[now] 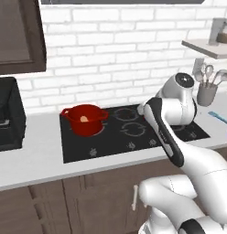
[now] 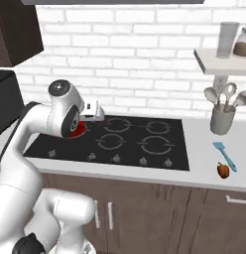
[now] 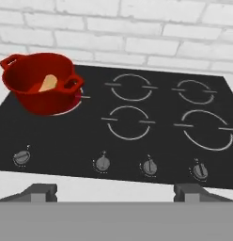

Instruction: Put the bell pepper and squash in the pot. Retrieve the spatula and lightly stir the vegetables in the pot.

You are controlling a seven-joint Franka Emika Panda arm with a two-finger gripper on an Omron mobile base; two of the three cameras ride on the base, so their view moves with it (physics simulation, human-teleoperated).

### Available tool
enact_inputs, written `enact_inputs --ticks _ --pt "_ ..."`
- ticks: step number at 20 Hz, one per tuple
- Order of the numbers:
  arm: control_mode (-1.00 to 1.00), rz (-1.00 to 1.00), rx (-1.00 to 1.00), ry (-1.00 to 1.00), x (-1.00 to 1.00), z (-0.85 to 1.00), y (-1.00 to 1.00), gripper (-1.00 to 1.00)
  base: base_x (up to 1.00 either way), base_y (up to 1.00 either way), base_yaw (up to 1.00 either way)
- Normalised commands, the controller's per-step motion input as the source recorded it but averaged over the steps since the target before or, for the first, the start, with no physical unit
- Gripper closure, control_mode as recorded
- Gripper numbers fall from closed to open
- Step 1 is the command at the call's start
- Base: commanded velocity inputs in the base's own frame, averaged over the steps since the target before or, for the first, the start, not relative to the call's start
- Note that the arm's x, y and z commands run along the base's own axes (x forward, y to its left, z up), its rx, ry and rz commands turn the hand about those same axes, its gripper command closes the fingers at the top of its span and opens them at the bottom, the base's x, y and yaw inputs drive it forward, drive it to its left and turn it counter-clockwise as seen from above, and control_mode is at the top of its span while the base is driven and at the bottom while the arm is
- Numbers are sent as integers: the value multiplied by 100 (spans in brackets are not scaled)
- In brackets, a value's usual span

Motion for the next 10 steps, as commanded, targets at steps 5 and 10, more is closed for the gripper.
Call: enact_inputs --ticks 5,10 --pt "100 0 0 0 0 0 0 -100 27 -100 0" --pt "100 0 0 0 0 0 0 -100 43 -100 0"
